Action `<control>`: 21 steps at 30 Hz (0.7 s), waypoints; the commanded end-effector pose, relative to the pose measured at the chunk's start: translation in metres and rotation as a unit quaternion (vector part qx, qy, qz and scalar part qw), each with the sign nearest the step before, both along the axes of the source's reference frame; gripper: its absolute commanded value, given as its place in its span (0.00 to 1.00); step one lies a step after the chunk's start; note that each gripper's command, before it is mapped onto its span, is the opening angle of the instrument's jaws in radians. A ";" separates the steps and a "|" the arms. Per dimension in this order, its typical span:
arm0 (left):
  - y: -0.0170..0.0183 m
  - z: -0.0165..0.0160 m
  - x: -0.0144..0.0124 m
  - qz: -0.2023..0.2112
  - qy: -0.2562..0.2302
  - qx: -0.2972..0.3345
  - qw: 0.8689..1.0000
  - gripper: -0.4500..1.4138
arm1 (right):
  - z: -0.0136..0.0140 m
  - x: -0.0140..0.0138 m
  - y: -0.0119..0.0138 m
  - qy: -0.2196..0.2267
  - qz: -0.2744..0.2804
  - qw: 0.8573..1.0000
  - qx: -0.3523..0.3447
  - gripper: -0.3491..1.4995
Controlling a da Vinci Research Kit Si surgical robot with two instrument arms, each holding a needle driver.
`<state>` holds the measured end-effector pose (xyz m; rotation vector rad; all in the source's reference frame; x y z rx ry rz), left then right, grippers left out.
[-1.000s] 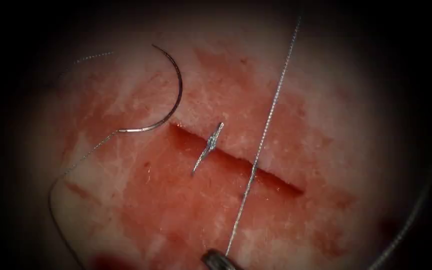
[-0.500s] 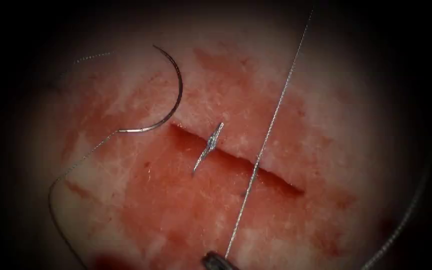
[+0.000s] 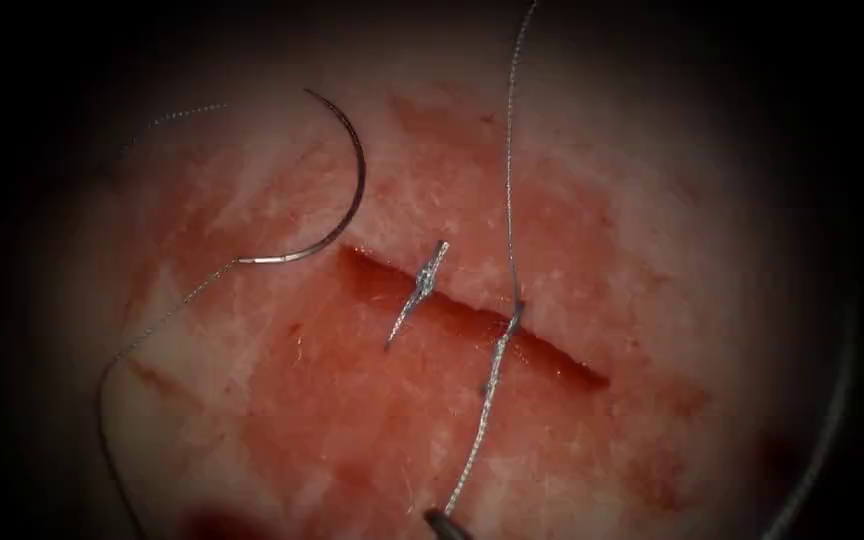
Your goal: Wound Closure
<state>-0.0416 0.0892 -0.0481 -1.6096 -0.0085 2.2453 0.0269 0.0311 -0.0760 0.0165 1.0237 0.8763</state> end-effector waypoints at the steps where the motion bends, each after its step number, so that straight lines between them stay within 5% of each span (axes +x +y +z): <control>1: -0.0004 -0.0001 0.0001 -0.007 -0.014 0.010 1.000 0.05 | -0.0003 0.0006 -0.0011 0.004 -0.006 1.000 0.002 0.97; 8: -0.0038 -0.0059 0.0052 -0.031 -0.095 0.058 0.993 0.05 | -0.0032 0.0002 -0.0033 0.029 -0.052 0.998 0.012 0.99; 12: -0.0069 -0.0091 0.0073 -0.032 -0.145 0.081 0.986 0.05 | -0.0042 -0.0010 -0.0030 0.044 -0.077 0.996 0.017 0.91; 19: -0.0124 -0.0117 0.0089 -0.007 -0.226 0.107 0.968 0.05 | -0.0024 -0.0028 0.0035 0.021 -0.084 0.996 0.007 0.88; 21: -0.0158 -0.0125 0.0092 -0.010 -0.275 0.116 0.954 0.05 | -0.0009 -0.0023 0.0093 0.020 -0.082 0.996 -0.001 0.86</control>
